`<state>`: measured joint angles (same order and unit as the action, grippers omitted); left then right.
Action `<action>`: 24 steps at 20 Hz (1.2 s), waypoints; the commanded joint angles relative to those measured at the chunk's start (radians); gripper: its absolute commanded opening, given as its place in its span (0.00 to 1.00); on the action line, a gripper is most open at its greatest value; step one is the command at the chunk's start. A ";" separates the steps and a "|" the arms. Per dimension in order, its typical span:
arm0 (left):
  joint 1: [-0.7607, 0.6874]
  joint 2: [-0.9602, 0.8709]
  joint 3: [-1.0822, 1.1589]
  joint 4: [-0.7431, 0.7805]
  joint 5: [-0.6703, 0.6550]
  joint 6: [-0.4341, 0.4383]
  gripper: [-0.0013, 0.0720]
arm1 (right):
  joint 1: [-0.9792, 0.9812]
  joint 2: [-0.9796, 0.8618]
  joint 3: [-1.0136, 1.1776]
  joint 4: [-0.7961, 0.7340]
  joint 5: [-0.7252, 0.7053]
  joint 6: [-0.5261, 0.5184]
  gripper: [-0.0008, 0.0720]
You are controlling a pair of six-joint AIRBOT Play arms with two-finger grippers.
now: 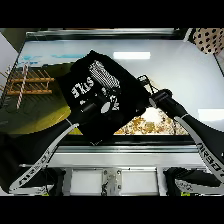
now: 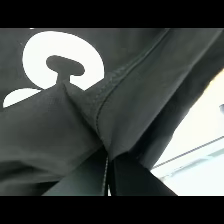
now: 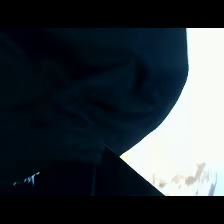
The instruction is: Fold the clothes and pants, and hang the long-sleeved shirts on hangers.
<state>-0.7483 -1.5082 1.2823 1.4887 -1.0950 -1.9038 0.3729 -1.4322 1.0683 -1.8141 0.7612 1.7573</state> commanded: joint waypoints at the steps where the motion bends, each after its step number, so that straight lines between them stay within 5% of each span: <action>1: 0.066 0.106 0.054 0.004 -0.023 0.033 0.04 | -0.006 0.057 0.105 -0.008 0.014 0.000 0.04; 7: 0.150 0.295 0.532 -0.048 -0.019 0.131 0.04 | -0.006 0.309 0.595 0.094 0.264 -0.113 0.04; 11: 0.076 0.309 0.822 -0.102 0.046 0.225 0.04 | 0.008 0.434 0.792 0.194 0.287 -0.112 0.04; 17: 0.011 0.429 0.704 -0.098 0.342 0.258 0.04 | 0.060 0.526 0.823 0.204 0.287 -0.061 0.04; 24: 0.211 0.335 0.702 -0.105 0.235 0.184 0.04 | 0.059 0.412 0.823 0.195 0.291 -0.018 0.04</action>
<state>-0.6163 -1.1309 1.9873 1.3861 -0.8059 -1.6802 0.4305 -0.9688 1.8885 -1.6157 1.0481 1.7206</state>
